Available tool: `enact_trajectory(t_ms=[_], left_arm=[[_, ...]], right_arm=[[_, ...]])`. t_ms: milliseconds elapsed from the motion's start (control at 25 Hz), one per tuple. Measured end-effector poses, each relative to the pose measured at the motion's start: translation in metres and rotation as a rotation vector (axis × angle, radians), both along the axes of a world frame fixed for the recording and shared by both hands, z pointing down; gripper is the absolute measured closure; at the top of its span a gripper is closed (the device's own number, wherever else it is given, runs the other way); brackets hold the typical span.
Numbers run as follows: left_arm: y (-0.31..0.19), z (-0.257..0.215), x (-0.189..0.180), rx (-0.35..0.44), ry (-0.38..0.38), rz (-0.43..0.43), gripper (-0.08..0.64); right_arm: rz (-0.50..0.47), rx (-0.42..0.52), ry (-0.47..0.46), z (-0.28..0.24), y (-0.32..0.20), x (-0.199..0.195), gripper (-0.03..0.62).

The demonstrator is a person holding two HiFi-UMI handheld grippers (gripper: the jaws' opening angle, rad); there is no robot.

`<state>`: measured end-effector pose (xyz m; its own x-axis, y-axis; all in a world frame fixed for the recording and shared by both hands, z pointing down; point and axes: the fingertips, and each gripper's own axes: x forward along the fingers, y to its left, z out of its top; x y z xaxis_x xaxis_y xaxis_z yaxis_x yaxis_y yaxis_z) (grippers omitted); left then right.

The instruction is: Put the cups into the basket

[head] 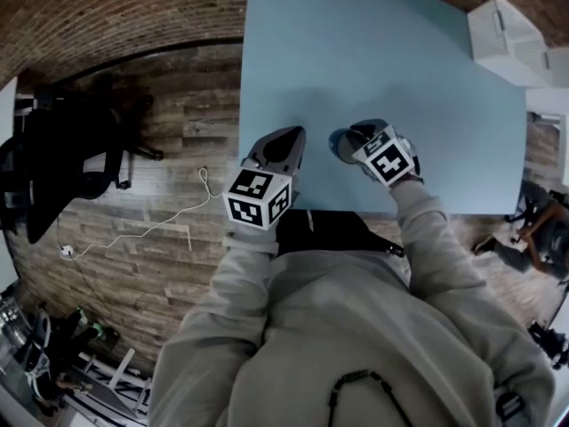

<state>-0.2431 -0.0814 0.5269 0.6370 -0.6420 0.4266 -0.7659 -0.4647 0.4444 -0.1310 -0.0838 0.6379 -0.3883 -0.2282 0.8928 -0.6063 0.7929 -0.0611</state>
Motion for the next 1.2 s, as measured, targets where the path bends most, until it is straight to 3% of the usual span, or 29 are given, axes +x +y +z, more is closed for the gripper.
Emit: enact_trajectory(t_ms=[560, 800, 960, 1200], left_arm=[[-0.038, -0.074, -0.007, 0.157, 0.008, 0.042, 0.563], [-0.058, -0.125, -0.008, 0.313, 0.003, 0.074, 0.563], [-0.060, -0.153, -0.013, 0.324, 0.052, 0.081, 0.563], [-0.069, -0.187, 0.012, 0.388, 0.062, 0.156, 0.565]], right_arm=[[0.056, 0.182, -0.047, -0.111, -0.048, 0.005, 0.551], [0.089, 0.266, -0.045, -0.158, -0.070, 0.005, 0.551], [0.089, 0.286, -0.069, -0.189, -0.075, 0.003, 0.551], [0.115, 0.338, -0.074, -0.229, -0.082, 0.020, 0.551]])
